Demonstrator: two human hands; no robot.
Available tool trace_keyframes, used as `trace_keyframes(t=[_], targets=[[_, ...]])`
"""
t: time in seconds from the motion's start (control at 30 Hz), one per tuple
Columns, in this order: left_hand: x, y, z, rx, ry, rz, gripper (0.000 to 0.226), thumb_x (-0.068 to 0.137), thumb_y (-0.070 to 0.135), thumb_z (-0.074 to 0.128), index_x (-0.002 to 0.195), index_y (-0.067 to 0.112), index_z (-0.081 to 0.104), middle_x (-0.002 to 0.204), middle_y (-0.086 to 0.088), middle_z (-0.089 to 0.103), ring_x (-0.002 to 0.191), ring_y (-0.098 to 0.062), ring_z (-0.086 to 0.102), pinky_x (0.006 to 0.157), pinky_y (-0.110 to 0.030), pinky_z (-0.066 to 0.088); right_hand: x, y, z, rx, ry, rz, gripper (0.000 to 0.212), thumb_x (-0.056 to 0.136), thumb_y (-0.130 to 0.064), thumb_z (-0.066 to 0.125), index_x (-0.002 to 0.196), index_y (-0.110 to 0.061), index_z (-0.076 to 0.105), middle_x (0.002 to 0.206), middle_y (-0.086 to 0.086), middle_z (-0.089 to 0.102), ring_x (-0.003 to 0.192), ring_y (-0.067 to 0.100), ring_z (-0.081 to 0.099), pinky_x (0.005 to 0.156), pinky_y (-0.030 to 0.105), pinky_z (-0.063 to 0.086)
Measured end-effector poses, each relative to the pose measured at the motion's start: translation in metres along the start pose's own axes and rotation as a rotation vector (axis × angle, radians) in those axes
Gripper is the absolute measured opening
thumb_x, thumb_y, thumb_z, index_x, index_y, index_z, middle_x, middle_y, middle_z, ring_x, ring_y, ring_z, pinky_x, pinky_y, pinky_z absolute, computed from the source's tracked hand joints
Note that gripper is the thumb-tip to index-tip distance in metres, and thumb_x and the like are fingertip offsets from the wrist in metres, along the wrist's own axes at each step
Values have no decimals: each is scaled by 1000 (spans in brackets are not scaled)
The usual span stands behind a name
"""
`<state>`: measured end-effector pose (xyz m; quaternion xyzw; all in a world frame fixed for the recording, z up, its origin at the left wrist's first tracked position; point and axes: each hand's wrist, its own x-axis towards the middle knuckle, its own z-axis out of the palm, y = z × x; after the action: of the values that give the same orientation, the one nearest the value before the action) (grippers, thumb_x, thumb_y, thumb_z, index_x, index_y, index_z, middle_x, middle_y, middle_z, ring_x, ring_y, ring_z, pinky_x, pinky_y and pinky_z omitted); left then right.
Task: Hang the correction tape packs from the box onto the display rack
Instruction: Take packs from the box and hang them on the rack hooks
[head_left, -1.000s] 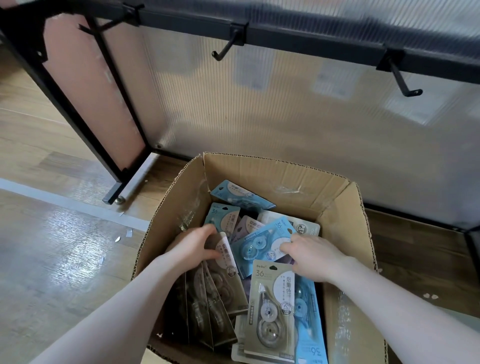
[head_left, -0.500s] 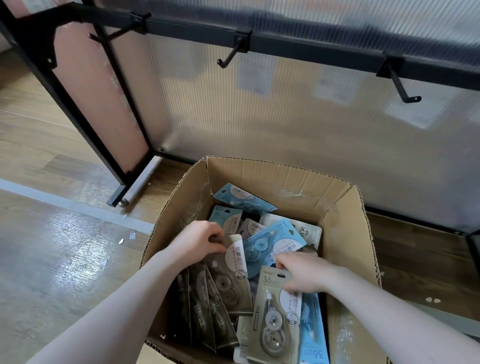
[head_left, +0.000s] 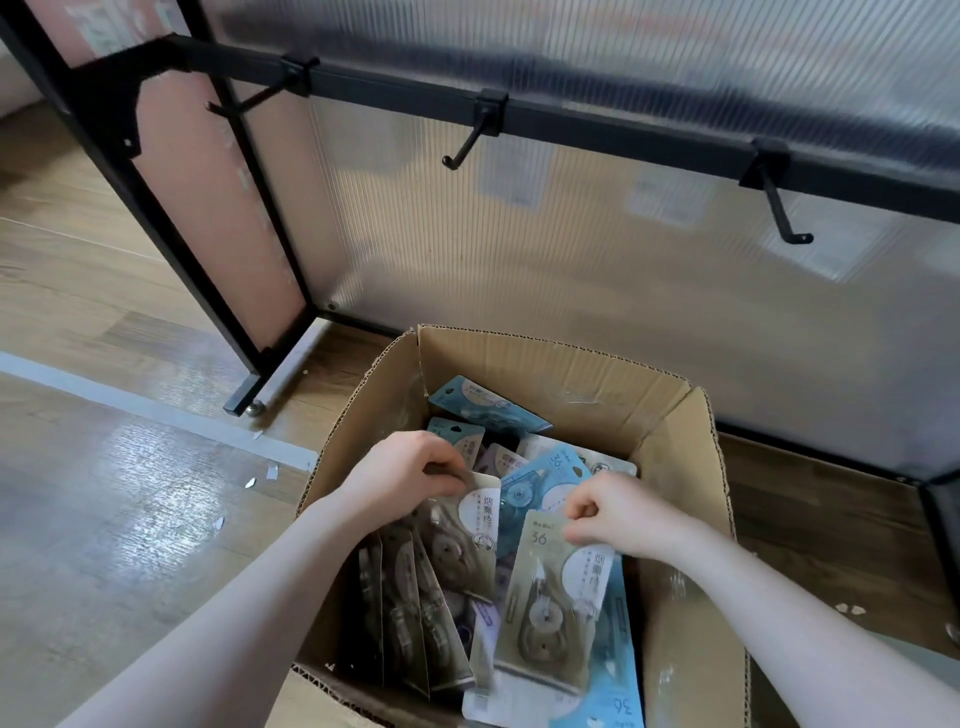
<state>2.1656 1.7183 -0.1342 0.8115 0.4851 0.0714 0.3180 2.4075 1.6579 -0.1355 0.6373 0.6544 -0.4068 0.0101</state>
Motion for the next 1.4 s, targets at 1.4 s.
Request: trace_keyframes(t=[1.4], targets=[[-109, 291, -372, 99, 281, 117, 15, 75, 33, 59, 76, 26, 72, 76, 11, 63, 72, -9, 58, 58, -19, 43, -289, -237, -339, -174, 808, -16, 6, 86, -13, 65, 85, -13, 71, 79, -1, 66, 70, 20, 59, 57, 24, 34]])
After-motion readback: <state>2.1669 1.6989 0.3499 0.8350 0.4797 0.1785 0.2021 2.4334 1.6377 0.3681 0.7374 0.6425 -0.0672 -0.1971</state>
